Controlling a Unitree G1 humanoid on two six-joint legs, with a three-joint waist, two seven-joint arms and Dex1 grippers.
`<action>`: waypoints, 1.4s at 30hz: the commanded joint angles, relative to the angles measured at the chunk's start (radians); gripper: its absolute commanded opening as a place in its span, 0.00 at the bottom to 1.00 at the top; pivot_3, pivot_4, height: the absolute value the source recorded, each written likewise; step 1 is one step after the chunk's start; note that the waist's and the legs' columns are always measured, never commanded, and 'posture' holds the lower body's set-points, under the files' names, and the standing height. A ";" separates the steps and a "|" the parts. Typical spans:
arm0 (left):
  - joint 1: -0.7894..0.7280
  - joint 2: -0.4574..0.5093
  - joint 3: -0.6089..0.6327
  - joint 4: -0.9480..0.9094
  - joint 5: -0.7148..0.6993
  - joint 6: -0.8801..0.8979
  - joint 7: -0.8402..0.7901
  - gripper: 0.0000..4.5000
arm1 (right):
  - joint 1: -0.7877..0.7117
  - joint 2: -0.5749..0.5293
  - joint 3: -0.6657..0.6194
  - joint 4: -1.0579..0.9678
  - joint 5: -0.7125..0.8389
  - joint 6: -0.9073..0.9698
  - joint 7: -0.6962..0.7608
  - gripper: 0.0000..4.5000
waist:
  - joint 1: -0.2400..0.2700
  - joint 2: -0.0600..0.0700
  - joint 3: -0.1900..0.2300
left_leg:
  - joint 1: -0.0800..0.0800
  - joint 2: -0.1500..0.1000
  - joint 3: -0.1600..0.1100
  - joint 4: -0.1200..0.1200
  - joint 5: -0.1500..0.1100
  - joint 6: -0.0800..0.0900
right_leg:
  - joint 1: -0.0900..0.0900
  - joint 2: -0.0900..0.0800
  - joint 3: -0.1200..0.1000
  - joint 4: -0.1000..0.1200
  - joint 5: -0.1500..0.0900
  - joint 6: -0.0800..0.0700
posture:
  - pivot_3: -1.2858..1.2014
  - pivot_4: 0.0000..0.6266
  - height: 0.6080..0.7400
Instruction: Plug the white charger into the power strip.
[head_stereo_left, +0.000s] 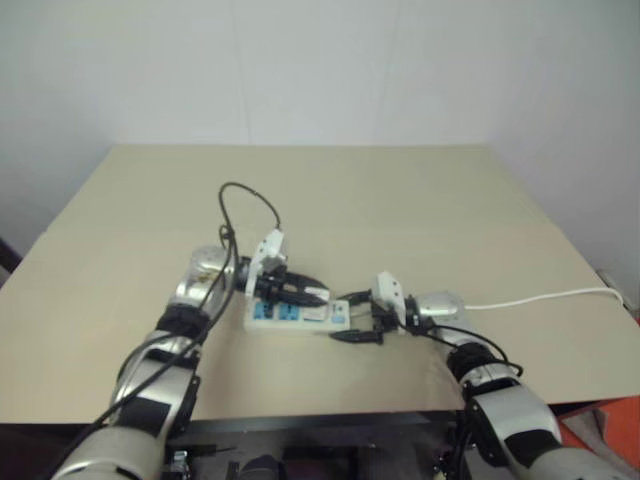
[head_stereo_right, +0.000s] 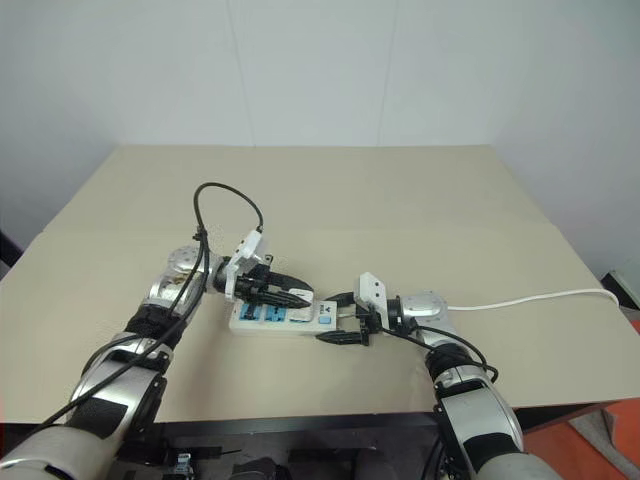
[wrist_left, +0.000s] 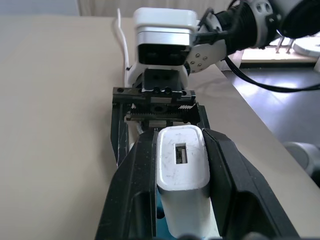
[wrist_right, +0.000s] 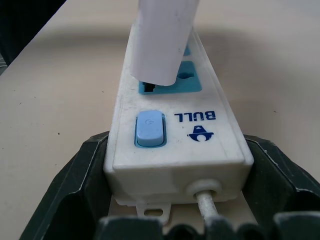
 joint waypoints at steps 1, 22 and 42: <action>0.037 -0.005 0.028 -0.010 -0.007 -0.035 0.018 0.23 | 0.026 -0.009 0.013 0.004 -0.033 -0.006 0.009 0.76 | 0.000 0.000 0.000 | 0.000 0.000 0.000 0.000 0.000 0.000 | 0.000 0.000 0.000 0.000 0.000 0.000 | 0.52 0.24 1.00; 0.105 0.038 -0.082 0.180 0.141 -0.245 0.133 0.23 | 0.042 -0.016 0.016 -0.020 -0.036 -0.001 0.013 0.76 | 0.003 0.003 -0.017 | 0.013 0.001 -0.001 -0.003 -0.001 0.001 | 0.015 0.000 -0.001 -0.004 -0.001 0.000 | 0.52 0.24 1.00; 0.122 0.054 -0.097 0.197 0.135 -0.237 0.155 0.23 | 0.041 -0.006 0.016 -0.010 -0.061 -0.019 -0.005 0.76 | 0.005 0.007 -0.028 | 0.028 0.001 -0.001 -0.007 -0.001 0.001 | 0.028 -0.001 -0.001 -0.006 -0.005 0.002 | 0.52 0.24 1.00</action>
